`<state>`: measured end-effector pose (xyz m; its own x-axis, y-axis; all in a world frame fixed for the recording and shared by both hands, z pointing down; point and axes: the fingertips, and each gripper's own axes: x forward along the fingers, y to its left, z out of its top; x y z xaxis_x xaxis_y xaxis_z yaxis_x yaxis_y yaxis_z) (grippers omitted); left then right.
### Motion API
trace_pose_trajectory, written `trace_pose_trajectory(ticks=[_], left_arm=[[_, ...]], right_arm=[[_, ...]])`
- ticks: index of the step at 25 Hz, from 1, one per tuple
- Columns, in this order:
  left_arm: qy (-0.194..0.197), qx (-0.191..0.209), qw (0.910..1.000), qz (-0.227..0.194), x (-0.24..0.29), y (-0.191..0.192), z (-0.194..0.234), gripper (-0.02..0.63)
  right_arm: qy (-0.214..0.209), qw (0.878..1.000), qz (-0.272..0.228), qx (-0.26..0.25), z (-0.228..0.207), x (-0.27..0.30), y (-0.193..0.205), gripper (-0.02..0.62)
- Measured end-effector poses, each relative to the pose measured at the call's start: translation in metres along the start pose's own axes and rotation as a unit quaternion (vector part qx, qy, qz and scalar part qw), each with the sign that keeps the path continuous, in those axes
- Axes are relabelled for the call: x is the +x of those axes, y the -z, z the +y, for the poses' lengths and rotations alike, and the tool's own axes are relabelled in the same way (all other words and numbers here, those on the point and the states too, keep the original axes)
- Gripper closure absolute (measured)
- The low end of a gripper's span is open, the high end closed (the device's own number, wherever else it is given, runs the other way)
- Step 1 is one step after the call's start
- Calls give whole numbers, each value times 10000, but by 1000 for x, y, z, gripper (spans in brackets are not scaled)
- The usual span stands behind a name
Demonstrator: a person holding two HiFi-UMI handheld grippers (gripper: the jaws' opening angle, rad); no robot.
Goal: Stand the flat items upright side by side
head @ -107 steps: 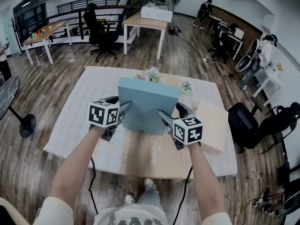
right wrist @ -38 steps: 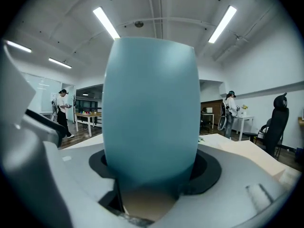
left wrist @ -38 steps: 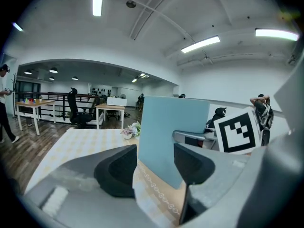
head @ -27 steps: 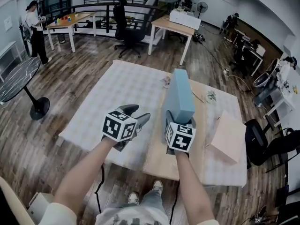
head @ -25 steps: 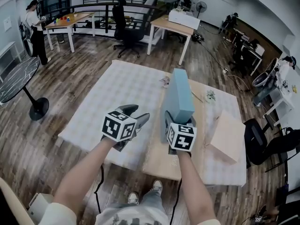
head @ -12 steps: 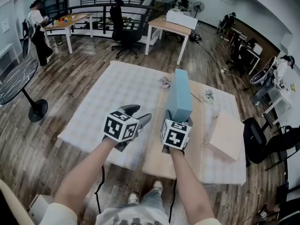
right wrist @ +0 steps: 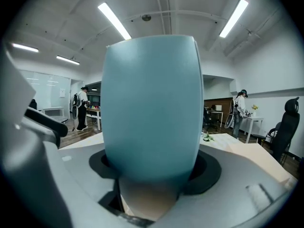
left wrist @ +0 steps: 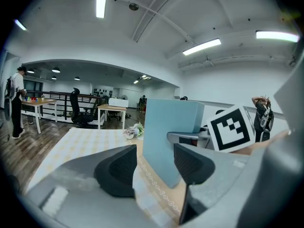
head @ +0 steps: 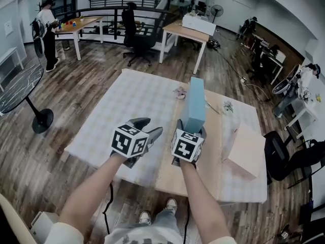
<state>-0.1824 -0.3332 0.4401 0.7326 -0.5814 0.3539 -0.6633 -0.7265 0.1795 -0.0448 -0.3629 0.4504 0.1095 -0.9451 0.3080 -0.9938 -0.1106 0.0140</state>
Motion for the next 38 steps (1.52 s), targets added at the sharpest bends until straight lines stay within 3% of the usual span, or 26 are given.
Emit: trace_pose_trajectory(ticks=[15, 26, 33, 38], left_arm=[[220, 36, 9997, -18, -1, 0, -25, 356], [423, -6, 9991, -81, -1, 2, -61, 356], [172, -62, 9998, -122, 2, 3, -101, 356], [108, -84, 9998, -132, 24, 3, -166, 356]], right_arm=[[-721, 9972, 209, -50, 13, -17, 4, 184], [-1464, 9890, 206, 63, 10, -68, 2, 178], [-1765, 9836, 166, 335, -40, -106, 9, 204], [-1823, 9818, 273, 450, -118, -140, 25, 253]])
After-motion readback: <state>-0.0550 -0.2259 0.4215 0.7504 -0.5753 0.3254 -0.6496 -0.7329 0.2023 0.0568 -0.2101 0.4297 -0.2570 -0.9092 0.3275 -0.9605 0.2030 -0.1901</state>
